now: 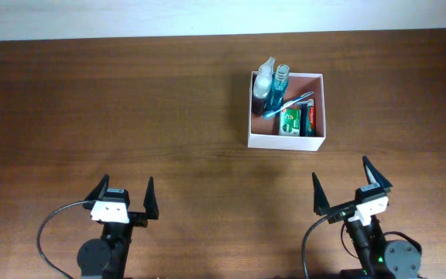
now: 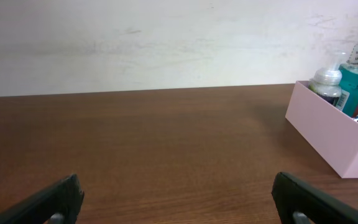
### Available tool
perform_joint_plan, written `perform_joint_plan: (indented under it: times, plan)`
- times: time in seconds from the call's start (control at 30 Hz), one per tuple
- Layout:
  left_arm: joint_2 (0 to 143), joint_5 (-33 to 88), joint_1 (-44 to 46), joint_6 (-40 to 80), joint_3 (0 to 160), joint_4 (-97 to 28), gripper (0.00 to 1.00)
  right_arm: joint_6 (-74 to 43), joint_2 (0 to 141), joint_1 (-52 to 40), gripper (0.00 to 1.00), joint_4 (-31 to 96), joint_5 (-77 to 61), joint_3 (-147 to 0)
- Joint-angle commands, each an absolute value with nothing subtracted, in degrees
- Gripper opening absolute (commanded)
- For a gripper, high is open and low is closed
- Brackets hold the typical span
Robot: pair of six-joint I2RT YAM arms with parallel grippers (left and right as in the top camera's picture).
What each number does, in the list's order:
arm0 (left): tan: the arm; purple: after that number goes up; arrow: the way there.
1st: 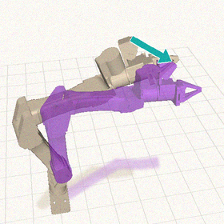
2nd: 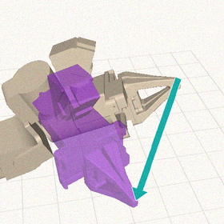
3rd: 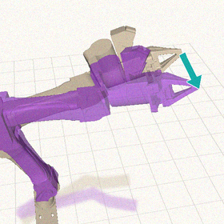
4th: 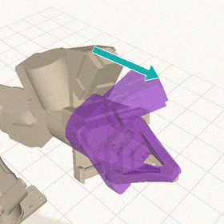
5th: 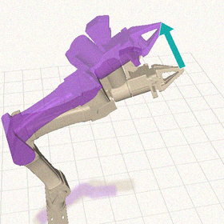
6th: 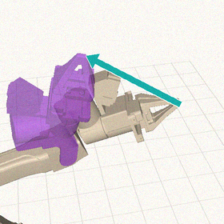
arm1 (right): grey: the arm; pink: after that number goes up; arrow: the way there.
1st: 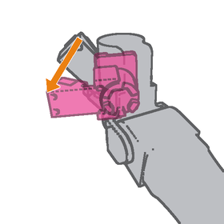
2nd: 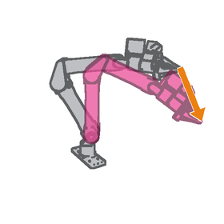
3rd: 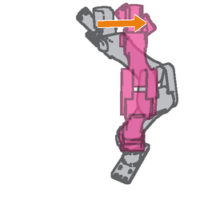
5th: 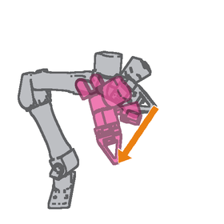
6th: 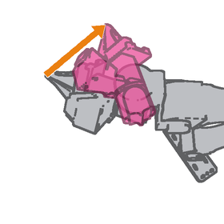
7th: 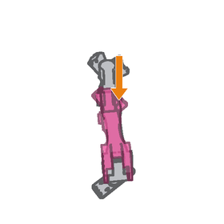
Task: Pack container
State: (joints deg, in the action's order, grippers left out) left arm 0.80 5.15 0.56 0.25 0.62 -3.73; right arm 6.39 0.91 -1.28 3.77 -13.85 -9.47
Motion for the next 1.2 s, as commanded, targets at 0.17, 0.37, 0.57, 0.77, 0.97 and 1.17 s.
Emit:
perform_joint_plan:
  times: [0.17, 0.37, 0.57, 0.77, 0.97, 1.17]
  plan:
    - [0.3, 4.9, 0.2, 0.8, 0.5, -4.2, 1.00, 6.0, 0.2, -2.0, 0.99, -3.5, -14.4, -2.9]
    - [0.3, 4.9, 0.2, 0.8, 0.5, -4.2, 0.99, 6.0, 0.2, -2.0, 0.99, -7.2, -14.3, -0.4]
    - [0.3, 4.9, 0.2, 0.8, 0.5, -4.2, 0.99, 6.0, 0.2, -2.0, 0.99, -4.6, -14.3, -0.3]
    - [0.3, 4.9, 0.2, 0.8, 0.5, -4.2, 0.99, 6.0, 0.2, -2.0, 0.99, 0.6, -14.4, -0.3]
    - [0.3, 4.9, 0.2, 0.8, 0.5, -4.2, 0.99, 6.0, 0.2, -1.9, 0.99, 3.3, -14.3, -0.3]
    - [0.3, 4.9, 0.2, 0.8, 0.5, -4.2, 0.99, 6.0, 0.2, -1.9, 0.99, 3.2, -14.4, -0.3]
